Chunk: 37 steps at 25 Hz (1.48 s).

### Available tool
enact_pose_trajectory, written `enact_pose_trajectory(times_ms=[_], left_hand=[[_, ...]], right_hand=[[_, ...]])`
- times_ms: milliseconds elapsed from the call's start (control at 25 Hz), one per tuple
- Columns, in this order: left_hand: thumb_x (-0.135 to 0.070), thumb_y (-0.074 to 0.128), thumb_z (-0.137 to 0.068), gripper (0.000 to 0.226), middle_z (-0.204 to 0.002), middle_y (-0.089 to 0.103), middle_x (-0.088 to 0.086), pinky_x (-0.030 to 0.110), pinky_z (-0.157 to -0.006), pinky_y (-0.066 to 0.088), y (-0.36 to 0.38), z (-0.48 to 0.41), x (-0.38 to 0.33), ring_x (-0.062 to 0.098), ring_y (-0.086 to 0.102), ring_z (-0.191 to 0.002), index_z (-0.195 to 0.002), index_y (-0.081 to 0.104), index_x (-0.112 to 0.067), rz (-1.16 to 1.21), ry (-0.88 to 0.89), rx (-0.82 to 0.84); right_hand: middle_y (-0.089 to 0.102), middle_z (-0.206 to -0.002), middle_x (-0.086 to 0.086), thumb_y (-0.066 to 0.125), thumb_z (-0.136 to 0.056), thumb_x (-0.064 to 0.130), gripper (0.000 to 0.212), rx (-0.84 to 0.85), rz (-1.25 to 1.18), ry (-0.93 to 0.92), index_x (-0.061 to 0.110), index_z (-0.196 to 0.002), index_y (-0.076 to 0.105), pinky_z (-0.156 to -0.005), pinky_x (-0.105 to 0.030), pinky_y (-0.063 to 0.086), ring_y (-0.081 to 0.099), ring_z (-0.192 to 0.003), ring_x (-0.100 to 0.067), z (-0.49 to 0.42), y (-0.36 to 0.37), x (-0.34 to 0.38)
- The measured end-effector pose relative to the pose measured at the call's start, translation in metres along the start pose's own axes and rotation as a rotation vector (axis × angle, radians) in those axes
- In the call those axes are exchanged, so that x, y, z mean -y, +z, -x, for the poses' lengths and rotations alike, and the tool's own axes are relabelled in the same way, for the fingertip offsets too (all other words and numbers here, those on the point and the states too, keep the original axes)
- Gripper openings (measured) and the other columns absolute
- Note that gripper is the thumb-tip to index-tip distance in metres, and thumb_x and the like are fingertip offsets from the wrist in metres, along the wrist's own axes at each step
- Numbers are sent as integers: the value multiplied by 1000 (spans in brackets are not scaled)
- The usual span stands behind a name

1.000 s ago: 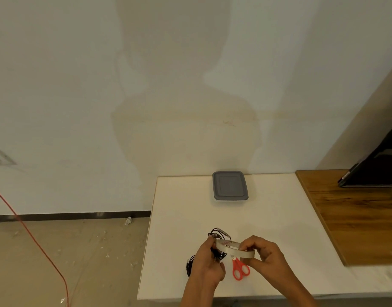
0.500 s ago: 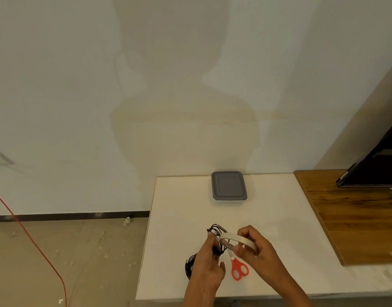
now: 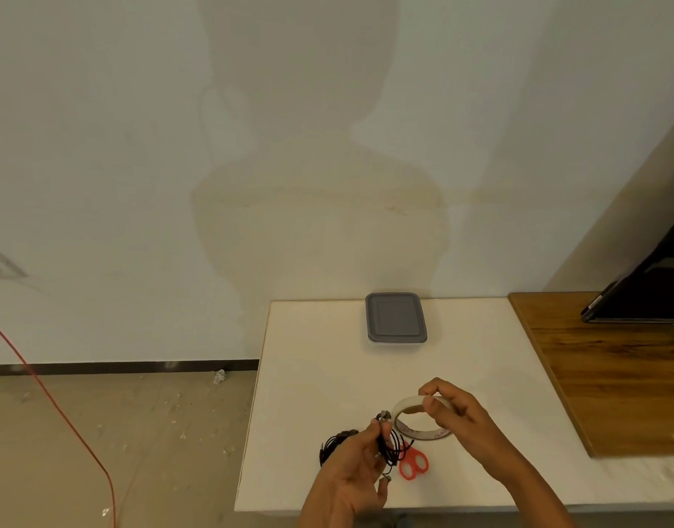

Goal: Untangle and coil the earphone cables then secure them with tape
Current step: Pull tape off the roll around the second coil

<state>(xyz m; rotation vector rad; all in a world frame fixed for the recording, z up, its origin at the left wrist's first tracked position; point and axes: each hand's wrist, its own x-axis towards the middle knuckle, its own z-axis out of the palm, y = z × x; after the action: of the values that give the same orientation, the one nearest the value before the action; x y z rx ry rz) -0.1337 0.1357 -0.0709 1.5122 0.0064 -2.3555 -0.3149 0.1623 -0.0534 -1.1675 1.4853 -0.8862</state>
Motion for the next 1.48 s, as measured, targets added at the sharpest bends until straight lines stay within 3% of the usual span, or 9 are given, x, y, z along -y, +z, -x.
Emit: enact_pose_trajectory(times_ms=[240, 360, 520, 800, 920, 1000, 1280, 1480], left_hand=[[-32, 69, -83, 18, -78, 74, -4, 31, -71, 27, -3, 3, 2, 15, 53, -91, -75, 76, -18, -34, -74, 91], [-31, 66, -85, 24, -71, 72, 1, 29, -65, 28, -2, 2, 3, 17, 52, -84, -70, 74, -13, -7, -74, 86], [-31, 65, -88, 29, -80, 65, 4, 30, -66, 30, 4, -3, 2, 17, 47, -80, -71, 69, -8, 74, -25, 24], [-27, 67, -84, 27, -83, 63, 3, 31, -68, 31, 7, -3, 1, 15, 48, -82, -65, 71, -8, 116, 20, 18], [-26, 70, -84, 22, -81, 65, 4, 28, -64, 35, 7, -4, 0, 16, 50, -78, -72, 72, -7, 102, 35, -13], [-22, 70, -85, 15, -80, 68, 6, 26, -60, 36, 7, -5, 1, 16, 53, -75, -81, 72, -7, 76, 70, -36], [-12, 63, -90, 9, -61, 68, 5, 25, -58, 33, 7, -12, -1, 14, 54, -66, -82, 64, -9, -1, 206, -75], [-12, 61, -91, 13, -70, 64, 7, 25, -56, 33, 4, -27, -1, 15, 53, -68, -79, 62, -8, -99, 284, -147]], right_hand=[[62, -84, 8, 56, -85, 42, 16, 20, 47, -97, 28, -82, 63, -70, -19, 46, 55, -76, -2, 1, -4, 2], [62, -86, 6, 58, -78, 50, 23, 19, 54, -121, 30, -83, 66, -71, -22, 48, 57, -79, -6, 4, -4, -1], [65, -88, 7, 61, -79, 39, 11, 30, 107, -142, 31, -85, 67, -71, -20, 48, 59, -82, -9, 10, -3, -5], [65, -90, 18, 51, -63, 84, 52, 39, 237, -143, 43, -92, 62, -73, -18, 51, 58, -89, -6, 12, -8, -2], [62, -95, 25, 63, -75, 60, 24, -1, 239, -143, 50, -96, 58, -73, -14, 50, 56, -95, 1, 10, -9, -1], [62, -95, 23, 65, -80, 42, 17, -31, 200, -129, 49, -95, 61, -73, -16, 51, 57, -96, -1, 8, -10, -3], [65, -91, 14, 65, -86, 27, 12, -27, 147, -148, 38, -90, 66, -71, -21, 53, 60, -94, -8, -2, -19, -15], [65, -91, 20, 64, -87, 24, 14, -50, 206, -107, 38, -88, 67, -73, -16, 53, 62, -91, -9, -9, -19, -22]])
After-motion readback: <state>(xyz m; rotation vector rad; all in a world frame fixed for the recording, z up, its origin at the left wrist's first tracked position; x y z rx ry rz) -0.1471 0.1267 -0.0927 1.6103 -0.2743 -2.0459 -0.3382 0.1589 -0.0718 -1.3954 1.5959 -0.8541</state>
